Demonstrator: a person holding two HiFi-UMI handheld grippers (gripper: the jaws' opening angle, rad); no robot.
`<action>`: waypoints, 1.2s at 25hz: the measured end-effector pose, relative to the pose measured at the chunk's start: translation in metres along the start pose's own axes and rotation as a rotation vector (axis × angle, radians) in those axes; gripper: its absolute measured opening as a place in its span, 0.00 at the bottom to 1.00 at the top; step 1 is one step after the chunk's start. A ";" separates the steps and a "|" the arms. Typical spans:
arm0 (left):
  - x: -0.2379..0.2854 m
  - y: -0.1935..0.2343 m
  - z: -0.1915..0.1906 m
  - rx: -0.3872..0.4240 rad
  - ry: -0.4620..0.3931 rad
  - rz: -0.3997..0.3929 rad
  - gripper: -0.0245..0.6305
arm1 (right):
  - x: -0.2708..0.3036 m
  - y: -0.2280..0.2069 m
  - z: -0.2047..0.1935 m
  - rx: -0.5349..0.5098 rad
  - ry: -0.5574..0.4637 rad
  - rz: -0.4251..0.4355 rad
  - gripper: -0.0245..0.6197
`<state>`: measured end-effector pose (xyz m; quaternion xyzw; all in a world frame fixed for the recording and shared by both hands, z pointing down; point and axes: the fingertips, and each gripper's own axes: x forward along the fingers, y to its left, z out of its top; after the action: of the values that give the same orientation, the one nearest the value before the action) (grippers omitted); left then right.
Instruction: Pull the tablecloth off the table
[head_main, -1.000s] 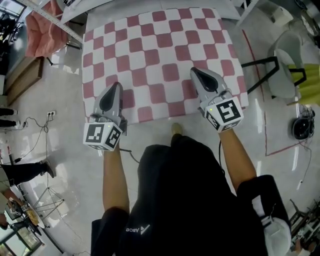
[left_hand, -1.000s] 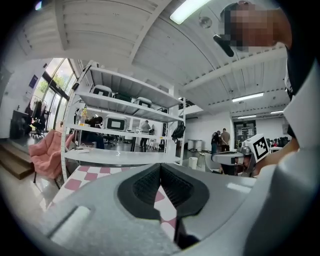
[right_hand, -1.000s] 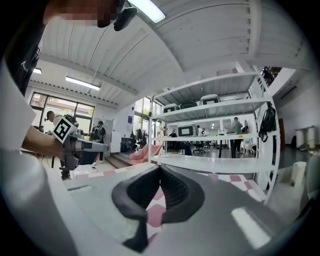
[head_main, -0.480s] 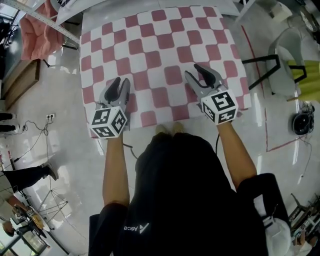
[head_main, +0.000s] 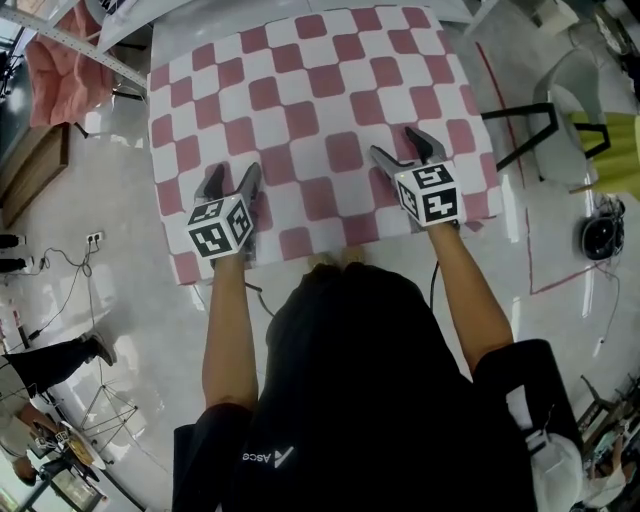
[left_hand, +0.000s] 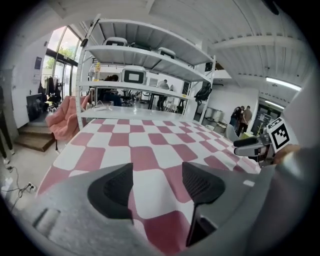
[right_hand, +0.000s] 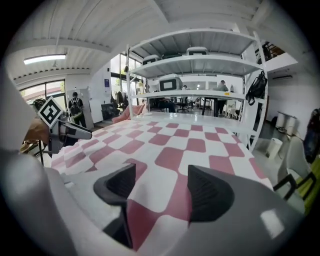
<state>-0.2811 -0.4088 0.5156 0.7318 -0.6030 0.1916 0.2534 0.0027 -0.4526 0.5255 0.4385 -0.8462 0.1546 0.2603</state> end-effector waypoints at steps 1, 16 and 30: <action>0.005 0.003 -0.004 -0.003 0.023 0.012 0.49 | 0.005 -0.006 -0.005 0.006 0.027 -0.010 0.53; 0.037 0.019 -0.041 0.022 0.260 0.073 0.52 | 0.033 -0.038 -0.043 0.089 0.222 -0.075 0.58; 0.040 0.010 -0.039 0.084 0.278 0.051 0.40 | 0.034 -0.031 -0.039 0.071 0.216 -0.054 0.39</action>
<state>-0.2816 -0.4186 0.5714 0.6923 -0.5721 0.3226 0.2989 0.0234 -0.4738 0.5778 0.4508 -0.7952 0.2238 0.3383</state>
